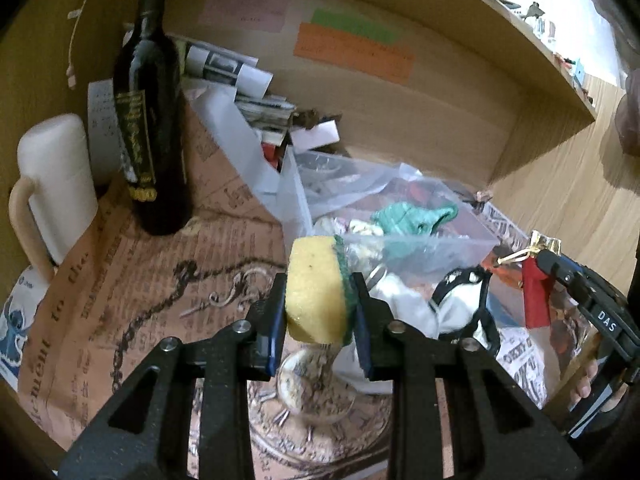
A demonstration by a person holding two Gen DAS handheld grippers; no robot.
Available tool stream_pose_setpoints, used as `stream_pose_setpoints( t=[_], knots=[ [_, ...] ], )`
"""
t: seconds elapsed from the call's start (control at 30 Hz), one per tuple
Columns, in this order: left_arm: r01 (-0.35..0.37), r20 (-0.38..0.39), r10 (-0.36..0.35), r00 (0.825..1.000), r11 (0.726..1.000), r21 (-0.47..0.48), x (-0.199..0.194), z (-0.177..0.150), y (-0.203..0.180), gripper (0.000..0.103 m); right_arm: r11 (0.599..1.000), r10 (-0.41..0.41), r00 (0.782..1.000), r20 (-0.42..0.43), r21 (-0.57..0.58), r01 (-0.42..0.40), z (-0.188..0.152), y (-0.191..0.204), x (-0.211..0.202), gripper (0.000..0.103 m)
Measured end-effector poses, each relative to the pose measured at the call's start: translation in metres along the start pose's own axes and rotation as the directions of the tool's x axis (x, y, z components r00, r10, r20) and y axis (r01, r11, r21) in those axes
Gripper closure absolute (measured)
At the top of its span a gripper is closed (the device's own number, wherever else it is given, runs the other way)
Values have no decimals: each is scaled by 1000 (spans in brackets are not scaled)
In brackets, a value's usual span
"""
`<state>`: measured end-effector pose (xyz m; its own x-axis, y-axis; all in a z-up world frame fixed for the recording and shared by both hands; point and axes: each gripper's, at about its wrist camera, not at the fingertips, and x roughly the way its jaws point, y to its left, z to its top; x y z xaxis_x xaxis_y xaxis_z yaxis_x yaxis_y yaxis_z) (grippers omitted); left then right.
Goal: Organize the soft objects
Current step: 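Grasp the yellow sponge with the left tool while the right tool grasps the red pouch, then lower the sponge and red pouch into the clear box and open both tools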
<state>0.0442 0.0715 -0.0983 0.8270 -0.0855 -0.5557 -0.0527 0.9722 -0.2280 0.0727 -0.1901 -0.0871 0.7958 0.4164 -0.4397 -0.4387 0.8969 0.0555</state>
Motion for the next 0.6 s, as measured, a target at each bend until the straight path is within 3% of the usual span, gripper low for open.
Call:
stream_pose_setpoints(
  t=[0.3,0.6],
  knots=[
    [45,45,-46,998,999,9,11,37,-13,74,998,-48,996,75,-35,51,32,-12,17,82],
    [50,47,-53,997,996,68,39,68,-28,74,994,-71,994,80,-79,77,57,-14,55,82]
  ],
)
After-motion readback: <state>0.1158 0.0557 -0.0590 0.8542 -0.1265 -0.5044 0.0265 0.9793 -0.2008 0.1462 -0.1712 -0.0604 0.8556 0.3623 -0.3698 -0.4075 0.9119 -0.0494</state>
